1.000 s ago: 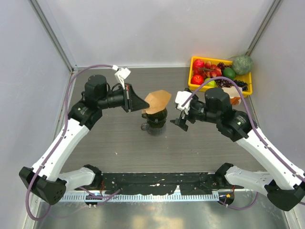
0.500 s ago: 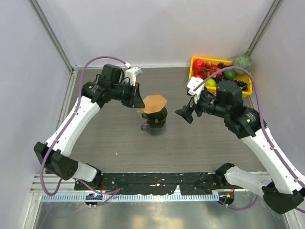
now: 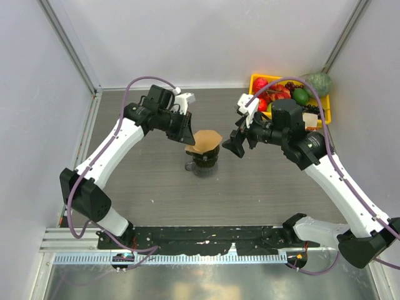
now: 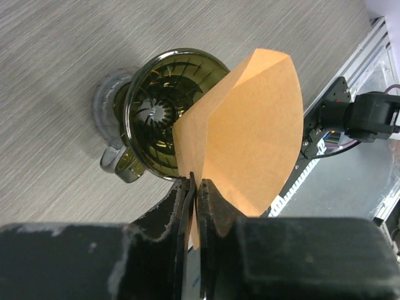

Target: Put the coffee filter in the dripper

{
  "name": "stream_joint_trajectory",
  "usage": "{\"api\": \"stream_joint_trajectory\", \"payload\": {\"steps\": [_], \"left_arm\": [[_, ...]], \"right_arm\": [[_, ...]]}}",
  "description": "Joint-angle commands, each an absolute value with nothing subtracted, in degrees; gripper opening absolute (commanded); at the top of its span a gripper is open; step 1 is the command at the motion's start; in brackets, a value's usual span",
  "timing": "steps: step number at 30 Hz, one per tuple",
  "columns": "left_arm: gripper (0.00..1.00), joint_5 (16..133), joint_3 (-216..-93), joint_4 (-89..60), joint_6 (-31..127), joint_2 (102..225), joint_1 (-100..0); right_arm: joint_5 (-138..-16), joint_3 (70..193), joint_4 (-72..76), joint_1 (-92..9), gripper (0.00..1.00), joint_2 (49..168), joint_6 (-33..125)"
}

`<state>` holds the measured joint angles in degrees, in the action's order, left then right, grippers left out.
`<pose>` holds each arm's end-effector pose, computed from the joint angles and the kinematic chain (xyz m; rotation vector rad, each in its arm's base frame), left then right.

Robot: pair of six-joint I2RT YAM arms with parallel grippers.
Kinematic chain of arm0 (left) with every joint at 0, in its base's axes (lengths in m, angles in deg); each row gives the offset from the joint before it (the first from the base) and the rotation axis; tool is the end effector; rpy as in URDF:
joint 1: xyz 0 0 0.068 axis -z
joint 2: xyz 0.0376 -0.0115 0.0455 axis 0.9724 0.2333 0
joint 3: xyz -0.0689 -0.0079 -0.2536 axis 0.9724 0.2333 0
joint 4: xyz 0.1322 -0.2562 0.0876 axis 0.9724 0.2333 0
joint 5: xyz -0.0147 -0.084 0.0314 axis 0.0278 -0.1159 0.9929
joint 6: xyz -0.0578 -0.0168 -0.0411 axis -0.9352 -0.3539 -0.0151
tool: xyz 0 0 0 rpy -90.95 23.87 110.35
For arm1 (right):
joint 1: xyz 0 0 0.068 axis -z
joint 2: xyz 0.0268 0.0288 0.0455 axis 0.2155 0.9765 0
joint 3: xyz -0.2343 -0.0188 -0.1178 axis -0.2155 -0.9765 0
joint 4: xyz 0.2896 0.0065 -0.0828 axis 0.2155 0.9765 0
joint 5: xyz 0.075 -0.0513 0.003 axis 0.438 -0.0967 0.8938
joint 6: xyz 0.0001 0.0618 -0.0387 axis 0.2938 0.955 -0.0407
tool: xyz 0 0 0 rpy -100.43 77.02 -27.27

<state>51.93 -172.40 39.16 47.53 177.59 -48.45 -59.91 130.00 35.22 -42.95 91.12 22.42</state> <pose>0.3238 -0.2078 0.3309 0.5982 2.4608 -0.9549 0.2425 0.1723 0.4023 -1.0486 1.6772 0.5822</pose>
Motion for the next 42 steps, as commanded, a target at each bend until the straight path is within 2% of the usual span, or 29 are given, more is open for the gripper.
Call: {"api": "stream_joint_trajectory", "payload": {"steps": [1, 6, 8, 11, 16, 20, 22, 31, 42], "left_arm": [[0.25, 49.5, -174.4, 35.4, 47.0, 178.6, -47.8], [0.61, 50.8, -173.2, 35.6, 48.9, 176.3, -48.0], [0.63, 50.2, -171.4, 34.3, 49.1, 173.9, -49.1], [0.58, 45.0, -164.6, 25.4, 45.9, 168.4, -52.5], [0.31, 36.8, -152.3, 3.4, 37.3, 160.3, -54.4], [0.18, 34.4, -149.9, -6.0, 29.7, 162.5, -54.4], [0.14, 33.2, -149.3, -9.9, 26.6, 164.6, -54.4], [0.11, 31.3, -147.5, -23.8, 15.1, 173.0, -54.4], [0.08, 32.1, -144.7, -25.2, 14.5, 177.0, -54.4]], "right_arm": [[-57.6, 131.4, 31.6, -42.7, 0.95, 92.5, 24.5], [-56.9, 131.4, 31.0, -42.7, 0.96, 94.1, 24.7], [-56.3, 130.2, 30.3, -42.7, 0.96, 94.0, 25.2], [-55.4, 128.3, 27.6, -42.7, 1.0, 93.5, 26.3], [-52.5, 122.5, 19.8, -42.6, 0.78, 93.6, 31.3], [-51.9, 120.9, 14.1, -42.7, 0.6, 95.4, 35.5], [-51.5, 120.3, 11.7, -42.7, 0.58, 96.6, 37.7], [-48.9, 118.5, 7.7, -42.7, 0.57, 102.7, 40.7], [-47.0, 115.3, 8.7, -42.9, 0.53, 104.7, 39.6]]}}
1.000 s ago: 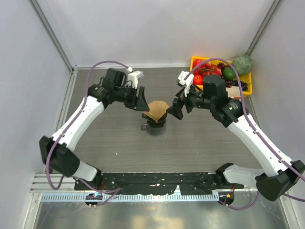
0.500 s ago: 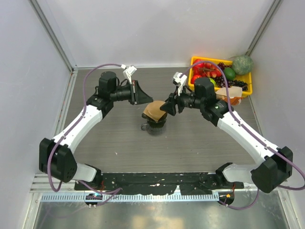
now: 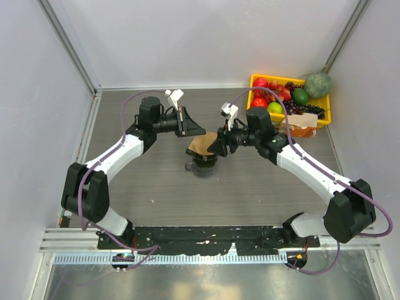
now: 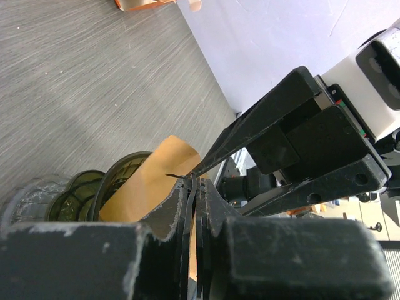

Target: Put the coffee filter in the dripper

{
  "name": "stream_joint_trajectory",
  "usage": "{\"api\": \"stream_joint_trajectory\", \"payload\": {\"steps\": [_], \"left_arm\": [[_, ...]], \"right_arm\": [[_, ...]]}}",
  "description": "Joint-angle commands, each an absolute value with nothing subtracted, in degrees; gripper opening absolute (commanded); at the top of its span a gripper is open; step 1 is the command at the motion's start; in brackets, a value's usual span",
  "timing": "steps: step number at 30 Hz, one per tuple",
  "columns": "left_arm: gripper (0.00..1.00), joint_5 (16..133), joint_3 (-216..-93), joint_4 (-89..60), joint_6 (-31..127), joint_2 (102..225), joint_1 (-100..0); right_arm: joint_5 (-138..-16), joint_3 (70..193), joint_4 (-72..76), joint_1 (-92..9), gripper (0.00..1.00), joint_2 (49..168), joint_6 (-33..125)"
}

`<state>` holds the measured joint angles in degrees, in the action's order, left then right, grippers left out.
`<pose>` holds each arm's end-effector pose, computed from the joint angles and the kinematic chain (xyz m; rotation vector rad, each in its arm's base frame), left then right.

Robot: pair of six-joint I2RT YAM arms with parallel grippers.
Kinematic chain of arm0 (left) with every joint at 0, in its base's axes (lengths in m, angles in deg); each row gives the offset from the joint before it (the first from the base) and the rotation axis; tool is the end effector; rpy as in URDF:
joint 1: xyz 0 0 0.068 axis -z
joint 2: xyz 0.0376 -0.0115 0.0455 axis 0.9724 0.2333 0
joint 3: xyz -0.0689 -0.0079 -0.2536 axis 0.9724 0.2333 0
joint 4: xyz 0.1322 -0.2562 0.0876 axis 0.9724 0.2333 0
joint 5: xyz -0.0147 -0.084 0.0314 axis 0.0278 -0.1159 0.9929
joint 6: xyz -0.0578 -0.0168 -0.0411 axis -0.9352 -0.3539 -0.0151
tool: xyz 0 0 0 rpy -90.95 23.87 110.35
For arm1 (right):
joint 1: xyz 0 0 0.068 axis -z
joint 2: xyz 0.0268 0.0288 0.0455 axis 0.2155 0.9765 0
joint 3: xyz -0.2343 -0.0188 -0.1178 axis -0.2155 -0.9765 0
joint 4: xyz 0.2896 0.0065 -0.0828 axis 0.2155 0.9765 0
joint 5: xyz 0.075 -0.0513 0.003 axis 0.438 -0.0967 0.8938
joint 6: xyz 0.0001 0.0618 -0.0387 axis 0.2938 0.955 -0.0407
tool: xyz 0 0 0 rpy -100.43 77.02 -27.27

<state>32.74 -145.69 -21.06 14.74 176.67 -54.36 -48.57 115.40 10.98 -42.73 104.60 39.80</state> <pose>0.3594 -0.1964 0.2656 0.2850 2.0605 -1.5683 0.2965 0.2145 0.2766 -0.9207 1.8649 0.9755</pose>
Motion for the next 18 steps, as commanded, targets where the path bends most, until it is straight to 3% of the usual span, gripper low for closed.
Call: {"api": "stream_joint_trajectory", "payload": {"steps": [1, 18], "left_arm": [[0.08, 32.2, -144.2, -25.2, 14.6, 177.1, -54.4], [0.06, 32.1, -141.4, -25.6, 15.7, 178.5, -54.4]], "right_arm": [[-47.0, 115.1, 8.7, -43.0, 0.53, 104.7, 39.5], [-48.7, 115.5, 11.8, -45.7, 0.48, 107.2, 35.7]]}}
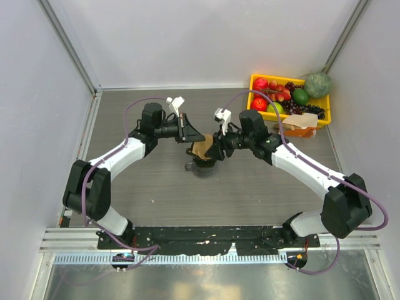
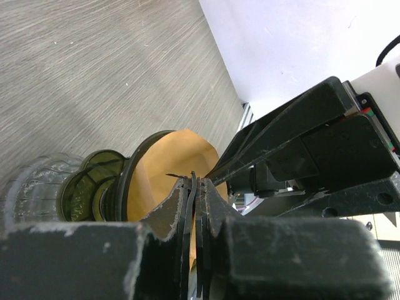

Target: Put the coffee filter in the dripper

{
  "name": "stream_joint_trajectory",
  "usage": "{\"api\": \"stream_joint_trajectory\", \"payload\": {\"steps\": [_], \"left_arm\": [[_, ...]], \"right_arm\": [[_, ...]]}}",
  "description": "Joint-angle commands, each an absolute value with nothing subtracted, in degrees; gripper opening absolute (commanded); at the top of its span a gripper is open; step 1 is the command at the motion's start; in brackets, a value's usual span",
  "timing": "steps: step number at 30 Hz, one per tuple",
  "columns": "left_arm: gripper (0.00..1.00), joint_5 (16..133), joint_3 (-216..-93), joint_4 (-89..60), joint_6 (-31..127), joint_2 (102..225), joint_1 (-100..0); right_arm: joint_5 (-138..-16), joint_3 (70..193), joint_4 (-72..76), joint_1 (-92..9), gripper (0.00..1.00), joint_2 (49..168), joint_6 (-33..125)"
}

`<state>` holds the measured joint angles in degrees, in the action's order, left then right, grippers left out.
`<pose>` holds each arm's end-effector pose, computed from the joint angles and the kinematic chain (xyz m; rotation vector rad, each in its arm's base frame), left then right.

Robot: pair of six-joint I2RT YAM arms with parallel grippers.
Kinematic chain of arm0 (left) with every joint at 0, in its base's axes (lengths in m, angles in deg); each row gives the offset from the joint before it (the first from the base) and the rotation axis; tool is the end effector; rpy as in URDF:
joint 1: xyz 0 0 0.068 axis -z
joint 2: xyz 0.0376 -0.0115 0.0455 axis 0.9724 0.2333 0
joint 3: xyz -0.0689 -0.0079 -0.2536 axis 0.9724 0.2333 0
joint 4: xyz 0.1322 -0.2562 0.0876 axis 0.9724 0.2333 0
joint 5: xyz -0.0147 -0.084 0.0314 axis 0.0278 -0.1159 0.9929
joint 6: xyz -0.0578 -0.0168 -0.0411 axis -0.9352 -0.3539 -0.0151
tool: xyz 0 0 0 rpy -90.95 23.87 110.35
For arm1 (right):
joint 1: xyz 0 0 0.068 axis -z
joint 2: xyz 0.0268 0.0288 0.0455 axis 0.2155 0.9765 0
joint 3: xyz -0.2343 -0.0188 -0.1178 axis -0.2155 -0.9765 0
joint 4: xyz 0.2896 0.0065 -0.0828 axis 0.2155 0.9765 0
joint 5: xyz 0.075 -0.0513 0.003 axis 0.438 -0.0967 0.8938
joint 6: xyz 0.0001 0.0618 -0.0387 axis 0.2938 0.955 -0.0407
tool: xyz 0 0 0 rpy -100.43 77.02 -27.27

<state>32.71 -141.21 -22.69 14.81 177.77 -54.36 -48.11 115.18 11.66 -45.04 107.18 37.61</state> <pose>0.3541 -0.1943 0.2309 0.2490 2.1302 -1.5704 0.2922 0.2296 0.2583 -1.0010 1.8885 0.9917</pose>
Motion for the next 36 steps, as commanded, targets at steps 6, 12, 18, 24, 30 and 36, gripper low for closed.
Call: {"api": "stream_joint_trajectory", "payload": {"steps": [6, 12, 18, 24, 30, 36], "left_arm": [[0.06, 32.1, -141.4, -25.8, 15.6, 179.0, -54.4], [0.06, 32.0, -140.7, -26.2, 15.6, 178.9, -54.4], [0.06, 31.6, -140.5, -26.9, 15.6, 178.5, -54.4], [0.09, 30.8, -140.9, -28.1, 15.3, 176.7, -54.4], [0.09, 30.2, -141.1, -28.3, 15.5, 174.6, -54.4], [0.09, 30.1, -140.4, -28.4, 15.7, 174.0, -54.4]], "right_arm": [[-49.6, 115.5, 12.8, -46.4, 0.47, 107.6, 34.6], [-49.9, 115.4, 13.2, -46.5, 0.47, 108.1, 34.1], [-49.8, 115.9, 13.8, -46.9, 0.47, 108.0, 33.8], [-48.9, 117.5, 14.6, -47.5, 0.48, 106.9, 33.4], [-48.0, 118.6, 15.0, -48.0, 0.5, 106.4, 33.1], [-48.4, 119.2, 15.4, -48.1, 0.57, 105.8, 33.1]]}}
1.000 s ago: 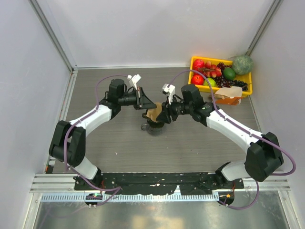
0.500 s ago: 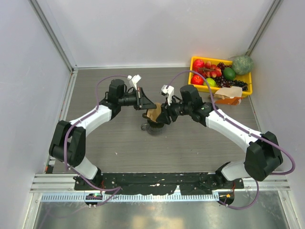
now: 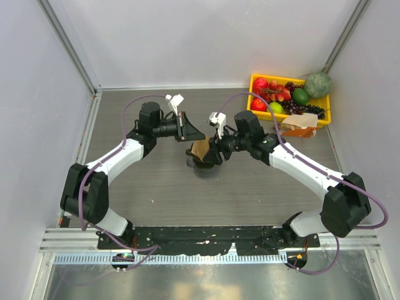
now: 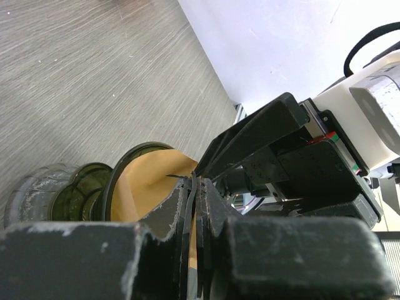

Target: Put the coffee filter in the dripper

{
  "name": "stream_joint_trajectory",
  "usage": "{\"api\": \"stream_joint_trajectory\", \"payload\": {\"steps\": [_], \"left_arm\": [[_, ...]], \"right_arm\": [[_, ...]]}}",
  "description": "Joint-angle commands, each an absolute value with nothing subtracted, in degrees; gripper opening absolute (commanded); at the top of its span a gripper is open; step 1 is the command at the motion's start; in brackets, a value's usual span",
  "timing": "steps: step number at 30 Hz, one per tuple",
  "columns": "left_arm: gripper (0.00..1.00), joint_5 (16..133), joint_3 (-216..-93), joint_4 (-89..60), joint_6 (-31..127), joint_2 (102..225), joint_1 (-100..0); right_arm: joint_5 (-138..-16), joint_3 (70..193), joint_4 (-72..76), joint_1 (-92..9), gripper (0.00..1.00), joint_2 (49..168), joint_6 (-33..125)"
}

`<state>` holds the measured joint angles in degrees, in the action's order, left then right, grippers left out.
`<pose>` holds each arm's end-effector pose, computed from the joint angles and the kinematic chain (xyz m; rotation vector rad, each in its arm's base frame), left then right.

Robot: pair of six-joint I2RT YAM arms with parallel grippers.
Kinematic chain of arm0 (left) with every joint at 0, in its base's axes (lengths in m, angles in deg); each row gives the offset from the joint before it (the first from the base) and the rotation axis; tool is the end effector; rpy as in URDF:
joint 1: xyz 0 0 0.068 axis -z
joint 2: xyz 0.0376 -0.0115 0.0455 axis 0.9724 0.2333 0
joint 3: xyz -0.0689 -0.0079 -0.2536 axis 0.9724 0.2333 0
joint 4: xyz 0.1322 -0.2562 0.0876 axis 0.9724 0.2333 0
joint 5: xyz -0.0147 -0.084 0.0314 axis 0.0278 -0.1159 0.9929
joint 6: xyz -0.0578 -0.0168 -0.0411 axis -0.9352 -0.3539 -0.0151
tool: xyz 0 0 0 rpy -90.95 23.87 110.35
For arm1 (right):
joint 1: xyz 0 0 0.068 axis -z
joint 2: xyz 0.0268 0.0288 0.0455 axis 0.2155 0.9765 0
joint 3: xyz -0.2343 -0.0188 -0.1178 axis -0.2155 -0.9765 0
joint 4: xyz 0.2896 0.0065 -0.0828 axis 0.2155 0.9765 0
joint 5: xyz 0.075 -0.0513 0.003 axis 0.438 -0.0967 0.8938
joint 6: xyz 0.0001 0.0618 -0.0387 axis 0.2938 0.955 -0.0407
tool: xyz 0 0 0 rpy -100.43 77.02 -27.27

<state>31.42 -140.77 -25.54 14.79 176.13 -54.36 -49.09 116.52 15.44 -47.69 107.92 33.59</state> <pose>0.3503 -0.1937 0.2445 0.3064 2.0585 -1.5880 0.2822 0.2425 0.2558 -1.1034 1.8874 0.9658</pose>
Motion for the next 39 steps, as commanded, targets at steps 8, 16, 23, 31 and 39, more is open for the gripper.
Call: {"api": "stream_joint_trajectory", "payload": {"steps": [8, 16, 23, 31, 39], "left_arm": [[0.1, 30.1, -140.5, -28.9, 15.3, 173.8, -54.4], [0.16, 29.9, -140.4, -28.5, 16.2, 171.9, -54.4], [0.17, 29.7, -139.7, -27.8, 17.7, 170.3, -54.5], [0.17, 28.8, -136.3, -21.6, 24.0, 164.5, -57.3], [0.14, 34.2, -134.8, -11.2, 34.6, 159.8, -58.6]], "right_arm": [[-48.8, 120.8, 16.6, -48.1, 0.65, 104.7, 32.5], [-49.5, 122.0, 17.2, -48.1, 0.73, 103.3, 32.1], [-48.9, 122.1, 17.5, -48.1, 0.74, 103.0, 32.3], [-49.2, 120.8, 18.1, -43.6, 0.66, 97.3, 33.5], [-54.5, 117.6, 19.0, -41.1, 0.57, 95.6, 32.7]]}}
